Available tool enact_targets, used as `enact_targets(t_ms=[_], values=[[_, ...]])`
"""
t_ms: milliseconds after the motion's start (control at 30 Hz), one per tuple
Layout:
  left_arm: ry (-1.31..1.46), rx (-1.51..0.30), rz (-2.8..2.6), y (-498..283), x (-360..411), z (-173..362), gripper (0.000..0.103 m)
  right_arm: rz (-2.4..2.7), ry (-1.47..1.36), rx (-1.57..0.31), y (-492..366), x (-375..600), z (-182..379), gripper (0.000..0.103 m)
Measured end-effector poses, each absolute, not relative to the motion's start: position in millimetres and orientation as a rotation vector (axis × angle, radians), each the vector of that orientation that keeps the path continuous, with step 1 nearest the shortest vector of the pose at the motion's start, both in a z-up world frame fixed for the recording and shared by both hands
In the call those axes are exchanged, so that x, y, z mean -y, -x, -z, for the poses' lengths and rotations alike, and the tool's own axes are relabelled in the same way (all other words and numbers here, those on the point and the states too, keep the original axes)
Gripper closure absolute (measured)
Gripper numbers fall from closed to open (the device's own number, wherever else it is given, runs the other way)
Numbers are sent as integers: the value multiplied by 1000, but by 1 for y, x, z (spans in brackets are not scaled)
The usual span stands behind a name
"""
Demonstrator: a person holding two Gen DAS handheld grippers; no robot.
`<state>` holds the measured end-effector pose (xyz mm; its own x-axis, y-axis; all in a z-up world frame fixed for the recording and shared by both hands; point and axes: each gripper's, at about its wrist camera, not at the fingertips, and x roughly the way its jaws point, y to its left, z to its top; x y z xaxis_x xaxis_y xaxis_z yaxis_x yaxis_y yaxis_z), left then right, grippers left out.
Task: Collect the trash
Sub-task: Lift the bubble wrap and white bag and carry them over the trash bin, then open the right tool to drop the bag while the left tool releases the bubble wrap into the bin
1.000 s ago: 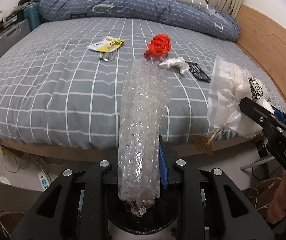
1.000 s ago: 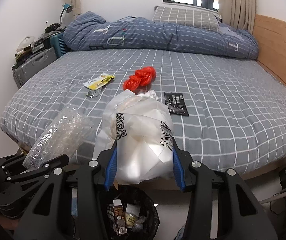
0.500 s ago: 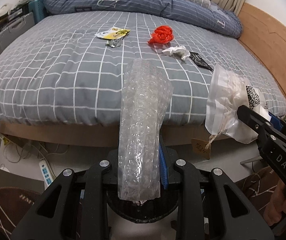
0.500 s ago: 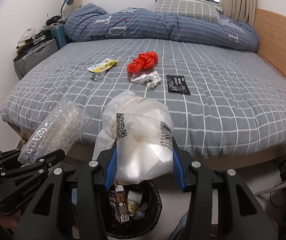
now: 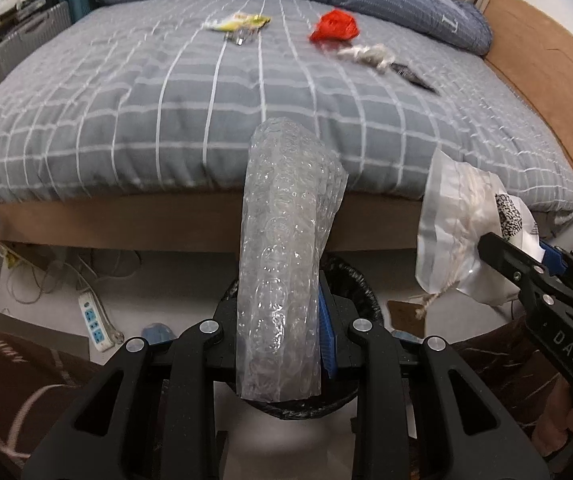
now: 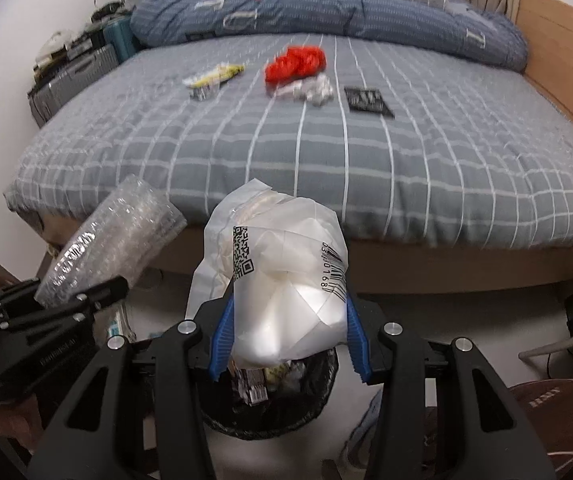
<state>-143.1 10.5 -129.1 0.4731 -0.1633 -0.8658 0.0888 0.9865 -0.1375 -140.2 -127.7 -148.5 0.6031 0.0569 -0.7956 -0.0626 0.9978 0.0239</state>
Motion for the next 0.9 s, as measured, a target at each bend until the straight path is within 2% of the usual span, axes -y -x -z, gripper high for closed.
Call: enact_targets(t_ms=[433,700,833,900], values=[[70,-1172,119,122,-27,186,77,-107,23,-1108,109,107,219,58],[93,-1207,56,121,-53,199,77,-135,52,-1153,94,86,243,56],[102,-1217,35,120,-65,205,77,-143,77,-1137,93,78,246,49],[103,-1220,35,120,-67,208,77,-142,89,-1127,93,76,246,40]])
